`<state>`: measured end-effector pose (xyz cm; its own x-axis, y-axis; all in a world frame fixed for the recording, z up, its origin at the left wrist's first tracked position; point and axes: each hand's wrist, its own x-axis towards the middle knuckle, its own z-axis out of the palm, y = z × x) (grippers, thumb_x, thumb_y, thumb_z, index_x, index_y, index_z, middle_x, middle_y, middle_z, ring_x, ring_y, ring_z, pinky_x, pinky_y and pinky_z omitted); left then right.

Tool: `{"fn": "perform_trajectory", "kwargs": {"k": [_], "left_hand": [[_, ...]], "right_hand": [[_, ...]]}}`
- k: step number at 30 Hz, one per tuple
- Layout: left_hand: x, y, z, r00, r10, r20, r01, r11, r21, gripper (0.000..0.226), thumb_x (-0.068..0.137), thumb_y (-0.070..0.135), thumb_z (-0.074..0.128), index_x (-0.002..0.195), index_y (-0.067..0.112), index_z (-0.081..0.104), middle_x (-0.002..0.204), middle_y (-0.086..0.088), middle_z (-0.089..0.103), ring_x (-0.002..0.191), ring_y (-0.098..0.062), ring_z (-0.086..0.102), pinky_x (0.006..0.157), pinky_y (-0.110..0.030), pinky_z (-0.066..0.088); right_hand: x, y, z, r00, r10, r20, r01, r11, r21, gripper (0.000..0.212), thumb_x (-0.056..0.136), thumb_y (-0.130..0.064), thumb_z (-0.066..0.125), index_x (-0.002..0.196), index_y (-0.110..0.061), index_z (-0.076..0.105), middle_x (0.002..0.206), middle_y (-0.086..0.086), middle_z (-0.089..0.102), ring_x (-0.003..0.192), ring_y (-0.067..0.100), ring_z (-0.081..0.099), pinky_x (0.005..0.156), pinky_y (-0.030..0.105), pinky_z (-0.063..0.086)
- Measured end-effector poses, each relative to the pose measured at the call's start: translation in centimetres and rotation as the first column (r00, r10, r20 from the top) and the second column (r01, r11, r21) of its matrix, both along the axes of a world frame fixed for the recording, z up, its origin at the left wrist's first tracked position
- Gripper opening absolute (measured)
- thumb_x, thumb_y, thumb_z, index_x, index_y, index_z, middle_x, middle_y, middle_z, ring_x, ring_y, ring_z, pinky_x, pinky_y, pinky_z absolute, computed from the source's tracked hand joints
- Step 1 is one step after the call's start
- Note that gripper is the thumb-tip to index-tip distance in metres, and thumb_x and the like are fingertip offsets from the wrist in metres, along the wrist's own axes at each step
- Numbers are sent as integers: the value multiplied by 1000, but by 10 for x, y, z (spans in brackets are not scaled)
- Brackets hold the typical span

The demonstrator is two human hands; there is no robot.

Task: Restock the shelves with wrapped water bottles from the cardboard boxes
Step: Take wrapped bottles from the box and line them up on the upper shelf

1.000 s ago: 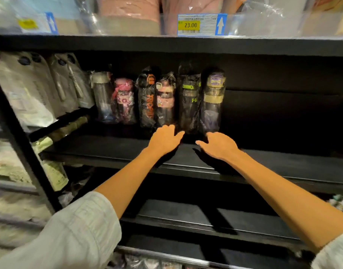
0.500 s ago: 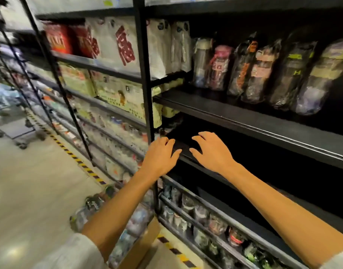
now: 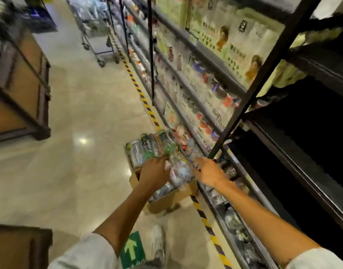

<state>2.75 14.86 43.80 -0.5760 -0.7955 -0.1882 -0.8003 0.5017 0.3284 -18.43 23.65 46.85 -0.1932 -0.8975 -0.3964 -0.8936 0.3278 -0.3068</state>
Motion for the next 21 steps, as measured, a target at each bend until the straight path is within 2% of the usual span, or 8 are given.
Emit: {"fn": "perform_trajectory", "kwargs": {"k": [2, 6, 9, 11, 13, 16, 18, 21], "left_hand": [[9, -16, -20, 998, 59, 10, -59, 997, 55, 48, 102, 46, 48, 143, 22, 56, 138, -11, 61, 120, -36, 60, 98, -46, 50], [18, -42, -66, 980, 141, 138, -166, 967, 192, 47, 103, 46, 46, 136, 14, 58, 138, -13, 59, 125, -36, 56, 101, -45, 49], [16, -54, -99, 962, 196, 190, -248, 917, 312, 48, 104, 44, 45, 140, 13, 53, 136, -17, 58, 123, -38, 56, 97, -46, 48], [12, -62, -124, 948, 235, 216, -302, 878, 371, 47, 105, 46, 42, 135, 13, 55, 135, -18, 58, 119, -40, 56, 93, -46, 50], [6, -71, -153, 939, 258, 229, -334, 845, 417, 48, 106, 48, 39, 132, 11, 55, 137, -20, 56, 118, -43, 56, 93, -48, 51], [-8, -83, -193, 907, 343, 246, -422, 754, 503, 51, 105, 49, 41, 141, 15, 50, 144, -20, 53, 124, -46, 54, 99, -51, 50], [-17, -92, -223, 865, 431, 256, -498, 679, 539, 56, 102, 55, 40, 144, 19, 49, 142, -18, 56, 122, -45, 56, 100, -53, 50], [-32, -104, -273, 800, 533, 276, -575, 549, 607, 56, 97, 52, 41, 137, 15, 56, 133, -19, 64, 114, -43, 61, 96, -49, 53]], "right_hand": [[-1, -22, -31, 999, -12, 35, 10, 997, 73, 43, 106, -46, 50, 135, -15, 56, 130, 9, 59, 113, 34, 62, 86, 42, 53], [-12, -52, -95, 990, -88, 110, 67, 982, 179, 41, 102, -54, 50, 128, -24, 58, 119, 7, 62, 102, 30, 65, 80, 44, 57], [-18, -73, -120, 965, -165, 204, 116, 965, 233, 61, 96, -66, 47, 138, -22, 56, 123, 7, 62, 109, 31, 62, 87, 46, 54], [-25, -88, -141, 943, -236, 234, 169, 947, 275, 59, 98, -61, 52, 141, -22, 56, 129, 9, 62, 115, 33, 61, 92, 47, 53], [-34, -106, -167, 923, -278, 267, 195, 934, 300, 49, 100, -53, 58, 138, -21, 58, 123, 9, 63, 112, 34, 63, 86, 44, 54], [-49, -132, -215, 910, -307, 277, 212, 922, 325, 43, 98, -47, 63, 125, -13, 62, 117, 11, 66, 107, 34, 64, 77, 36, 46], [-58, -150, -245, 892, -342, 296, 233, 909, 347, 47, 94, -50, 63, 122, -13, 61, 120, 13, 64, 110, 37, 61, 82, 40, 48], [-70, -180, -290, 897, -352, 266, 242, 896, 372, 50, 99, -40, 62, 140, -12, 54, 135, 16, 58, 121, 38, 58, 89, 38, 45]]}}
